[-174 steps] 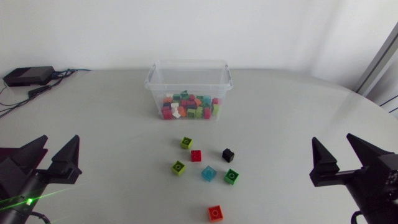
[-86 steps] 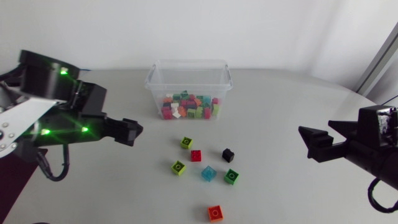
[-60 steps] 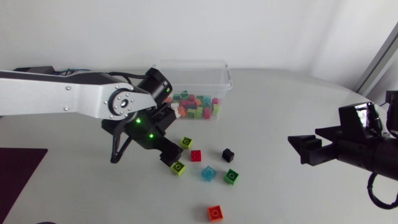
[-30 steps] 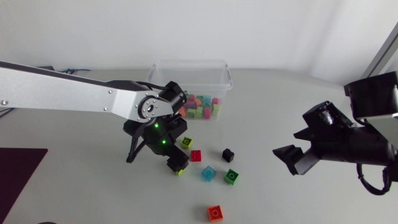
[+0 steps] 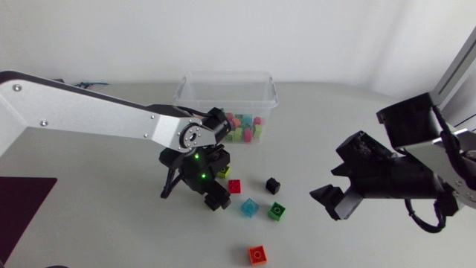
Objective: Place the duplo bricks in the container
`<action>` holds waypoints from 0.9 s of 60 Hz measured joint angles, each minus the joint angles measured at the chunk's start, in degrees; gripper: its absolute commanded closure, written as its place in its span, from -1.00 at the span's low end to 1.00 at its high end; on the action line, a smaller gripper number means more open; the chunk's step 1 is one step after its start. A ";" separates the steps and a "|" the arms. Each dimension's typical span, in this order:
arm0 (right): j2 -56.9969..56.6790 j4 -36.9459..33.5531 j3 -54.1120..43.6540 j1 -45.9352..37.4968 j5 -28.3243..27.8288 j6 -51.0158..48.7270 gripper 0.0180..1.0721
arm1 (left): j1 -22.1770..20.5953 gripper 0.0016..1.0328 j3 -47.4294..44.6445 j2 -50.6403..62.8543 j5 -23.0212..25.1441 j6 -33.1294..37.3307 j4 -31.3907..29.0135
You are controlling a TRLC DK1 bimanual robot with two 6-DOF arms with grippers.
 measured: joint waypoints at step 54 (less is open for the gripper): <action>25.16 7.50 4.26 13.16 2.32 0.04 -0.78 | 2.49 0.43 0.02 -4.94 2.38 2.45 0.35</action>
